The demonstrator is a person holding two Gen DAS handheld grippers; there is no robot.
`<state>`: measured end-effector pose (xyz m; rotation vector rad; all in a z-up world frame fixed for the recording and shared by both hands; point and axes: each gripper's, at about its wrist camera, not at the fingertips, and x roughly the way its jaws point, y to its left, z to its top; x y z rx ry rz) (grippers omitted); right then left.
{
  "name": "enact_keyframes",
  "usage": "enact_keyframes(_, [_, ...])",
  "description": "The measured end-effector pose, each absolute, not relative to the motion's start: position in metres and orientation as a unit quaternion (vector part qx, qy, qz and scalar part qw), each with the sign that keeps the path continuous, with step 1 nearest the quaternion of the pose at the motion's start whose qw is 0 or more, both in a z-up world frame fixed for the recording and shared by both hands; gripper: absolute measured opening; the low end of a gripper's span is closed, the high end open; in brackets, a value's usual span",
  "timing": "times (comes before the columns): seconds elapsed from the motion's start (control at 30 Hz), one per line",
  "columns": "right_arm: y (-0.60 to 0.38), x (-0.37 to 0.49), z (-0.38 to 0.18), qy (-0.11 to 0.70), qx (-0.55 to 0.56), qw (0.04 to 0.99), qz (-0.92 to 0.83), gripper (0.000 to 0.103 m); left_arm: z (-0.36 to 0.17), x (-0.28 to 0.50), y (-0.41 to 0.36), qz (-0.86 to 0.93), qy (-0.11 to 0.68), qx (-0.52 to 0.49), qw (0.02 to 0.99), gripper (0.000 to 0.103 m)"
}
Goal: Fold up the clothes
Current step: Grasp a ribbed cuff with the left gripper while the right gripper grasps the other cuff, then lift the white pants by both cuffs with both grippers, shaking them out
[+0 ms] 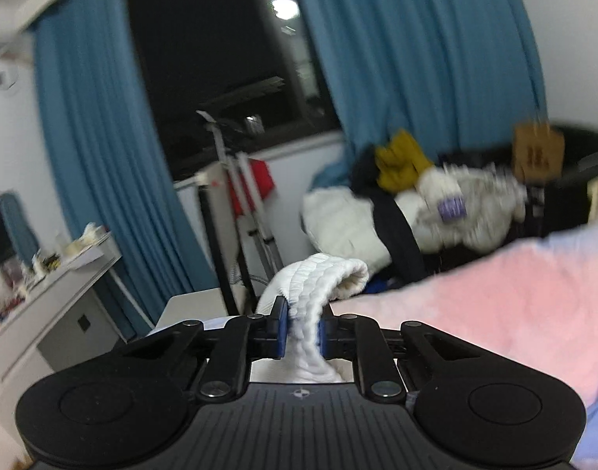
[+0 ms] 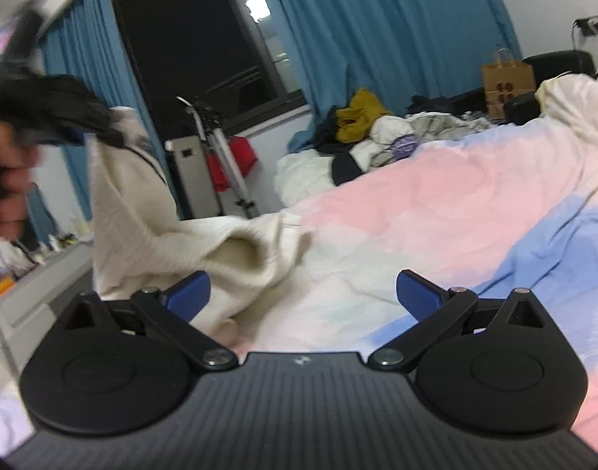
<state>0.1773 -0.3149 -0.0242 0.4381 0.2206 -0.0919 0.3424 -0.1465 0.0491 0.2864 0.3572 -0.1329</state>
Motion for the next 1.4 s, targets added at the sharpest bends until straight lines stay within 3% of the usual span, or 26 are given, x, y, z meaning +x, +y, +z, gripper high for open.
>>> enact_keyframes(0.2, [-0.308,0.169,-0.017,0.094,0.268,0.959,0.020,0.103,0.068,0.242,-0.007,-0.054,0.174,0.033,0.983,0.014])
enact_keyframes(0.47, [-0.301,0.150,-0.036,0.159,0.483,0.850,0.137,0.103,-0.019,0.158,0.149,-0.029,0.228,-0.090,0.969,0.014])
enact_keyframes(0.7, [-0.261,0.152,-0.014,0.165,0.385,0.892,0.168,0.103,-0.057,0.160,0.196,-0.025,0.259,-0.149,0.954,0.015])
enact_keyframes(0.87, [-0.238,0.191,0.008,0.154,0.324,0.908,0.218,0.090,-0.060,0.167,0.183,-0.031,0.265,-0.148,0.952,0.015])
enact_keyframes(0.93, [-0.228,0.212,0.011,0.160,0.309,0.910,0.225,0.077,-0.062,0.173,0.174,-0.031,0.272,-0.143,0.951,0.015])
enact_keyframes(1.07, [-0.221,0.257,-0.003,0.188,0.298,0.912,0.213,0.076,-0.062,0.196,0.159,-0.028,0.283,-0.144,0.948,0.016])
enact_keyframes(1.33, [-0.225,0.279,-0.032,0.195,0.331,0.896,0.222,0.045,-0.066,0.222,0.154,-0.016,0.296,-0.162,0.941,0.017])
enact_keyframes(1.4, [-0.223,0.278,-0.029,0.192,0.327,0.898,0.222,0.043,-0.066,0.226,0.155,-0.013,0.300,-0.167,0.939,0.018])
